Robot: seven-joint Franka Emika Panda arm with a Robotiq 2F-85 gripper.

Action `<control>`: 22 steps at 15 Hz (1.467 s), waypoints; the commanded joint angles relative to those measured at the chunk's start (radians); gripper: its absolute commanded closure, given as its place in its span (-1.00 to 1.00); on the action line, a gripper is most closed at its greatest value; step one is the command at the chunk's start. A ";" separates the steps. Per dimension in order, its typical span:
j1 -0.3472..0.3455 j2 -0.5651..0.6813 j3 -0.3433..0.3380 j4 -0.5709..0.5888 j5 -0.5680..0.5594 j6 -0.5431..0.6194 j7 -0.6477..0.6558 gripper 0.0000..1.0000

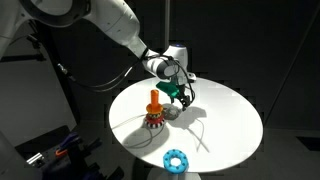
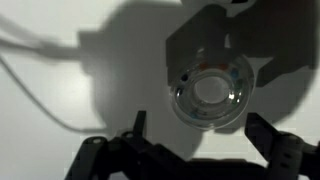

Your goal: Put the clear ring on the orange stand

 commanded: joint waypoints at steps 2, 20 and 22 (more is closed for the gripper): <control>0.004 0.060 0.000 0.089 -0.025 -0.036 0.019 -1.00; 0.025 0.122 0.004 0.160 -0.031 -0.096 0.019 -1.00; 0.027 0.124 0.003 0.166 -0.033 -0.106 0.020 -1.00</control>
